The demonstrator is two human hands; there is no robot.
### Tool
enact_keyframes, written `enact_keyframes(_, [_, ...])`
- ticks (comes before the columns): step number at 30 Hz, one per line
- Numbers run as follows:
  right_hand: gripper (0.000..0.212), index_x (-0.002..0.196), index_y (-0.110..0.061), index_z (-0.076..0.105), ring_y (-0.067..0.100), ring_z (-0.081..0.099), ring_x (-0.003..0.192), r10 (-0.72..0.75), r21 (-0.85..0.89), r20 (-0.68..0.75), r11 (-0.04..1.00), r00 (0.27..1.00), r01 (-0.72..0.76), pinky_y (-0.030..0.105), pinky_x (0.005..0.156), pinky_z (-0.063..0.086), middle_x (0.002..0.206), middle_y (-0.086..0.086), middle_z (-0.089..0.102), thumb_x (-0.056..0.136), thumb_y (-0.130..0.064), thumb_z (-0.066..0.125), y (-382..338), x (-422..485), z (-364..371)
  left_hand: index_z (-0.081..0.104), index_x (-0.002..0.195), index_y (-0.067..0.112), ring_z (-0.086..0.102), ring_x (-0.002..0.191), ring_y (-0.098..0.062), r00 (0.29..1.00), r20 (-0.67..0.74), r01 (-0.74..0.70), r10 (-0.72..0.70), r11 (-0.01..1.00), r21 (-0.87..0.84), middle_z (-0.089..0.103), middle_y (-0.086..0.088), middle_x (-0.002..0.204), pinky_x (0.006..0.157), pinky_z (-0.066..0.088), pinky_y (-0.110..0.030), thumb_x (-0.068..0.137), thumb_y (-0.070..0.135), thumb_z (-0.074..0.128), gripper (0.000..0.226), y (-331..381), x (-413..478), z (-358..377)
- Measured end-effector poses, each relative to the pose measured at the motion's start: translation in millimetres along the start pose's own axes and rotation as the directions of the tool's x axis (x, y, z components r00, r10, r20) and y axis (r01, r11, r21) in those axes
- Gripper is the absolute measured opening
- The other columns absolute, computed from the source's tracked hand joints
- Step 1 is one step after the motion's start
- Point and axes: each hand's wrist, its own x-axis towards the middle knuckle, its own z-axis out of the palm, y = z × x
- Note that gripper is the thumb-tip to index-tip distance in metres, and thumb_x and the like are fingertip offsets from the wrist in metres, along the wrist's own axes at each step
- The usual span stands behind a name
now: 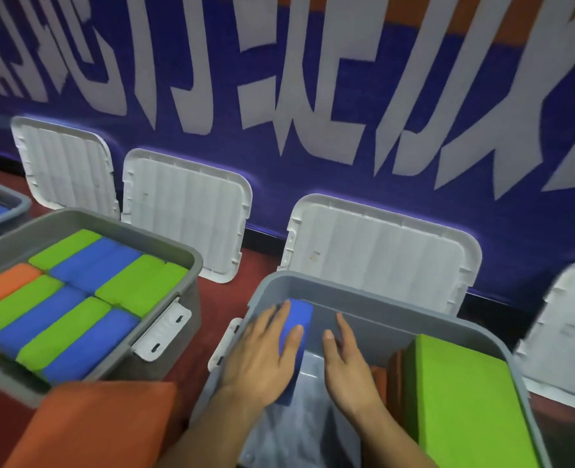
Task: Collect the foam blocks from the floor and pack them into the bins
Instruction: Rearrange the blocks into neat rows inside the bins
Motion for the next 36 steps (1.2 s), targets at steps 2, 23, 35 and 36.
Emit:
enact_keyframes(2, [0.056,0.159,-0.028,0.029,0.014,0.05,0.136,-0.026,-0.02,-0.08,1.0,0.996,0.024,0.011,0.094,0.028,0.151,0.001,0.051,0.106,-0.038,0.045,-0.1,-25.3,-24.9,0.015,0.16,0.039,0.022,0.151,-0.01,0.999,0.011,-0.038,0.038,0.998,0.047,0.021,0.013,0.165,0.122,0.014,-0.028,0.085,0.076,0.001,0.084,17.8,-15.9,-13.4])
enact_keyframes(23, [0.066,0.157,-0.017,0.031,0.036,0.038,0.141,0.291,-0.344,-0.321,0.851,0.901,-0.397,0.045,0.115,0.033,0.158,0.012,0.037,0.101,-0.051,0.043,95.3,-77.3,-194.5,-0.003,0.161,0.034,0.022,0.153,-0.031,0.886,0.46,0.145,-0.06,0.978,-0.151,0.014,-0.01,0.169,0.122,0.022,-0.042,0.099,0.068,0.031,0.079,199.0,-36.2,111.9])
enact_keyframes(35, [0.052,0.107,-0.041,0.056,0.029,0.054,0.113,0.273,0.335,-0.393,0.932,0.878,-0.14,0.048,0.105,0.046,0.123,0.01,0.051,0.082,-0.086,0.046,17.0,-78.4,-178.6,0.027,0.146,0.045,0.045,0.135,-0.021,0.996,0.086,0.082,-0.038,0.801,-0.594,0.044,0.003,0.152,0.11,0.034,-0.034,0.091,0.077,0.034,0.064,184.5,-41.7,40.8])
enact_keyframes(36, [0.062,0.102,-0.04,0.057,0.03,0.06,0.108,0.269,0.397,-0.36,0.911,0.894,-0.114,0.054,0.101,0.049,0.118,0.009,0.059,0.075,-0.094,0.043,10.0,-81.3,-172.4,0.029,0.14,0.047,0.05,0.129,-0.022,0.995,0.076,0.1,-0.067,0.777,-0.622,0.047,0.003,0.148,0.108,0.036,-0.037,0.083,0.085,0.03,0.068,178.1,-43.4,30.3])
